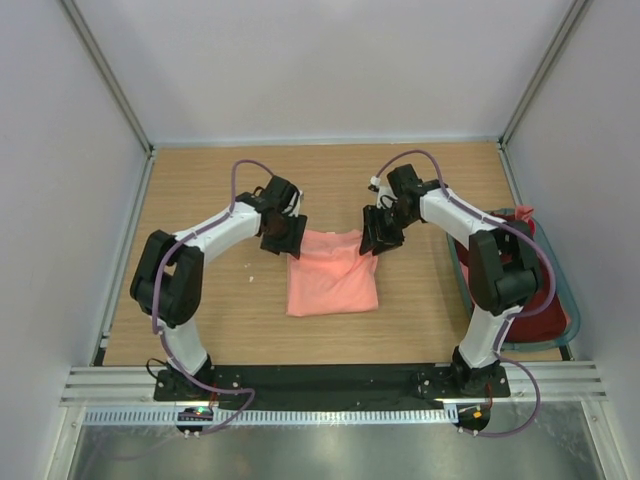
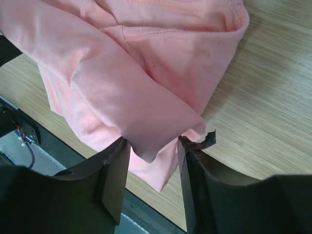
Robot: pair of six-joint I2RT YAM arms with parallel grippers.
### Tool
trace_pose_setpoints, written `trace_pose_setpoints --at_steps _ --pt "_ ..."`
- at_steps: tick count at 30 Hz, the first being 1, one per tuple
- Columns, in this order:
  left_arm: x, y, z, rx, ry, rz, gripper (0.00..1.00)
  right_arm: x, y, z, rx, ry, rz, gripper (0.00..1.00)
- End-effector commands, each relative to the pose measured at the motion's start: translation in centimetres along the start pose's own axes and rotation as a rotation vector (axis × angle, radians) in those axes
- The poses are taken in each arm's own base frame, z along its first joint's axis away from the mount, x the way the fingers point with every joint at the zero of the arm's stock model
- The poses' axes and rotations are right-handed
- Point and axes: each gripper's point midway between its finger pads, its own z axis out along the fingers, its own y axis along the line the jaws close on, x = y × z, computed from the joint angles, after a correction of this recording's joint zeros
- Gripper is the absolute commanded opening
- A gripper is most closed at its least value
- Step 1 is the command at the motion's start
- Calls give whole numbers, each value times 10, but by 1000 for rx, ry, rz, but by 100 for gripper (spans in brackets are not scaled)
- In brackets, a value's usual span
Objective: Fold and stack the t-shirts
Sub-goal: Fold the tshirt
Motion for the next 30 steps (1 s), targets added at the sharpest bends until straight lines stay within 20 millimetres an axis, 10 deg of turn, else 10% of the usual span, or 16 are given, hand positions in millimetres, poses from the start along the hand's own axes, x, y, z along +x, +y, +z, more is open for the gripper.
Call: trace_pose_setpoints --at_steps 1,11,17,30 --pt "-29 -12 -5 52 -90 24 57 -20 14 -3 -43 -49 -39 49" --pt "-57 -22 9 106 -172 93 40 -26 11 5 -41 -42 -40 18" --pt "-70 -23 13 94 -200 73 0 -36 7 0 5 -75 -37 1" --pt "-41 -19 -69 89 -259 -4 0 -30 40 -55 -8 -122 -28 1"
